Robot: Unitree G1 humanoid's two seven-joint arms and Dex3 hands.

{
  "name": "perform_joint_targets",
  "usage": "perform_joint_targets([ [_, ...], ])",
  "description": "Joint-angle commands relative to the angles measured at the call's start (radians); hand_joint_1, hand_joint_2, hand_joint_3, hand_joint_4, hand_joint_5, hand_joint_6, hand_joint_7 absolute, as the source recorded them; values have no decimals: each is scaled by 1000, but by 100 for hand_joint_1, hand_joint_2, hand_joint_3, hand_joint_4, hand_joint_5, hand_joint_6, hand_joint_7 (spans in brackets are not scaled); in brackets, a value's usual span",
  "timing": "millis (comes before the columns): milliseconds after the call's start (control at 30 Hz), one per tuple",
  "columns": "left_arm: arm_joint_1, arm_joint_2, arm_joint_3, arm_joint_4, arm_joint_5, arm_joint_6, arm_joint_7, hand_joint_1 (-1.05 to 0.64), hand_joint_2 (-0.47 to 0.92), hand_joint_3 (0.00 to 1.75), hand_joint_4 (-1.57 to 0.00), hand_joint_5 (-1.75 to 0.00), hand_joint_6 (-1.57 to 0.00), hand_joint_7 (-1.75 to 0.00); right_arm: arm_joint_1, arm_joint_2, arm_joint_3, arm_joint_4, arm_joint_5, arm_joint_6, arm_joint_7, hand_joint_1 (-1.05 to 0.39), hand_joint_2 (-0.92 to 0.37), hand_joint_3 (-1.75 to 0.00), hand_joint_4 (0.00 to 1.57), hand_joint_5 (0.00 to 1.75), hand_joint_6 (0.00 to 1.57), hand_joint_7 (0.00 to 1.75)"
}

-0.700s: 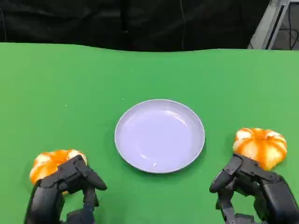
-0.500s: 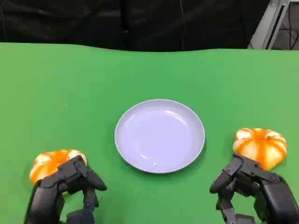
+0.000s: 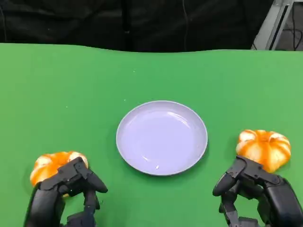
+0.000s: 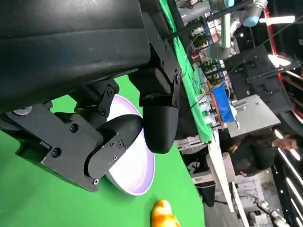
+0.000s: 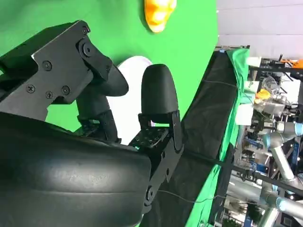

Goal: Grasp the bread from the table and place it into the plate.

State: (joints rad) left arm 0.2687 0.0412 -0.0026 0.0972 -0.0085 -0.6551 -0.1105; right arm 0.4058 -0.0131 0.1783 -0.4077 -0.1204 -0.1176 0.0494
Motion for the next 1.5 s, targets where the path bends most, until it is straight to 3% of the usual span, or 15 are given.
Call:
perform_joint_targets([
  [33,-2,13,10,-10,-12,12,-4,-18,45,129,-83,-173,-80,-153,-1,-6,-3,-5,6,1,-2,4,-44,-130,68,169,70,143],
  [100,1,20,14,-22,-28,33,-12,-16,45,127,-81,-163,-79,-140,1,-6,-1,-1,4,-7,-3,4,-43,-130,69,169,70,143],
  [233,13,27,36,-71,33,94,27,-19,70,66,-78,-98,-87,-58,2,-5,2,-3,-3,-8,-7,4,-43,-130,69,169,70,144],
  [333,12,38,48,-96,97,128,52,-20,78,43,-72,-74,-85,-24,1,-7,2,-2,0,-10,-4,3,-42,-131,69,169,70,144],
  [433,0,97,66,-120,273,163,100,-30,89,19,-54,-55,-71,-5,7,0,7,-12,0,2,-8,3,-42,-131,69,169,69,144],
  [500,-6,118,69,-126,340,176,125,-38,91,13,-46,-49,-62,-1,8,1,10,-15,-2,7,-10,3,-43,-131,69,170,69,144],
  [633,-6,126,62,-129,362,185,146,-40,92,11,-43,-48,-59,0,9,1,11,-16,-3,9,-11,3,-43,-130,69,170,69,143],
  [767,-47,256,68,-198,676,333,166,-54,92,15,-23,-37,-40,0,5,6,16,-12,-6,5,-14,4,-44,-129,68,169,69,143],
  [900,-50,273,47,-216,710,377,178,-56,92,16,-20,-35,-38,0,4,6,16,-12,-5,5,-15,4,-44,-129,68,169,69,143],
  [1033,-89,341,-20,-255,917,540,81,-60,92,21,-6,-29,-27,0,-1,-2,10,-6,-3,0,-8,3,-44,-128,69,170,69,142],
  [1267,-159,354,-121,-240,1040,705,-1,-61,92,20,-1,-28,-19,0,2,-4,9,-5,-1,-2,-7,2,-45,-126,69,169,70,141],
  [1500,-334,334,-252,-7,1115,847,-63,-59,92,14,-6,-31,-22,-1,3,-3,8,-7,3,-1,-5,3,-46,-125,69,168,70,141],
])
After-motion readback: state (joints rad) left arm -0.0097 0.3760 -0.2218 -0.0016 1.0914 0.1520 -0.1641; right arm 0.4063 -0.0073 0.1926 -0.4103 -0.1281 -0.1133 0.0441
